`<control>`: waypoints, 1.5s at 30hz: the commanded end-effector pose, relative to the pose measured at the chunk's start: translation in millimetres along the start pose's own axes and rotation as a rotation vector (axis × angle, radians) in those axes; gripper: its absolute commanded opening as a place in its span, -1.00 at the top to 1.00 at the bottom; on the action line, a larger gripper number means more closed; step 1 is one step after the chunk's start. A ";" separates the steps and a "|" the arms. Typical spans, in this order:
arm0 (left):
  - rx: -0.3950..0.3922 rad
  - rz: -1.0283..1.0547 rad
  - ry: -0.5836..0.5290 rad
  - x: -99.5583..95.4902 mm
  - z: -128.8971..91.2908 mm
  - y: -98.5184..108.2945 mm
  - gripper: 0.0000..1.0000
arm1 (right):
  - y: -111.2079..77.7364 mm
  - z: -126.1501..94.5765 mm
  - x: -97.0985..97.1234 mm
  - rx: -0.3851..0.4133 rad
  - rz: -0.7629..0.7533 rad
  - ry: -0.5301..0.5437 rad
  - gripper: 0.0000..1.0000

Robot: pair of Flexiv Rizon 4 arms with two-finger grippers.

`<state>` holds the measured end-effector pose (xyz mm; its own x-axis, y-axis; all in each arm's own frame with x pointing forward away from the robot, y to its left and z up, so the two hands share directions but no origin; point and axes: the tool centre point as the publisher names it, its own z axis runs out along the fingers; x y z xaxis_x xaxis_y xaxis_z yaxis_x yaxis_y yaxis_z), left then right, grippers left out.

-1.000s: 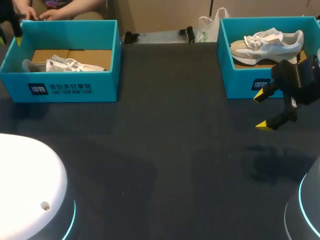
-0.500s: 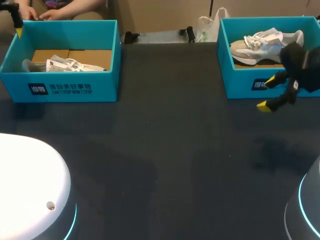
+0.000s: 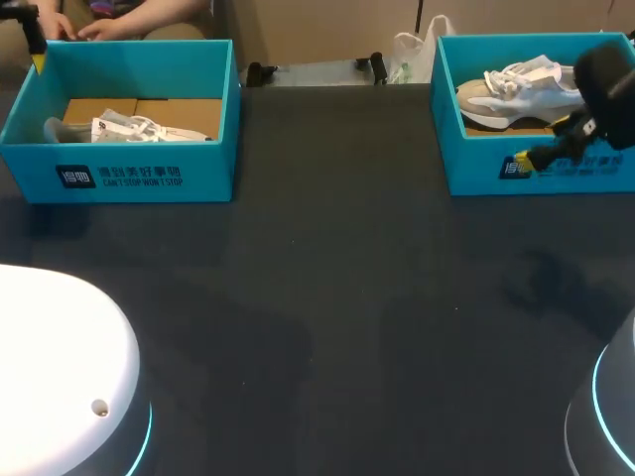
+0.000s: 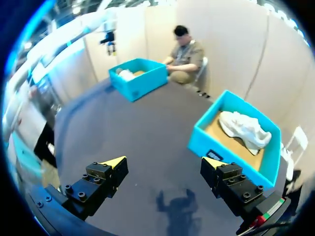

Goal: Take the shoe out of the shoebox, open the shoe tongue, remove and reinsert the insole, then place the shoe into the shoebox

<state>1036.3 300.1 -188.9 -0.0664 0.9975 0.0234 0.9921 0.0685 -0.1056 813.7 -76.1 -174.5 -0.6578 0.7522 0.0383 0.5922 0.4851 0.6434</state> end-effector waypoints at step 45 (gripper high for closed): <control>-0.001 0.000 0.002 -0.1 -0.7 -0.8 -1.00 | 49.1 12.4 -104.0 0.065 0.302 -0.314 -1.00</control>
<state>1036.1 300.2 -188.9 -0.0665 0.9975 0.0232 0.9921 0.0685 -0.1055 914.9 -124.0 -156.5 -0.3165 0.9486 -0.0097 0.7507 0.2566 0.6088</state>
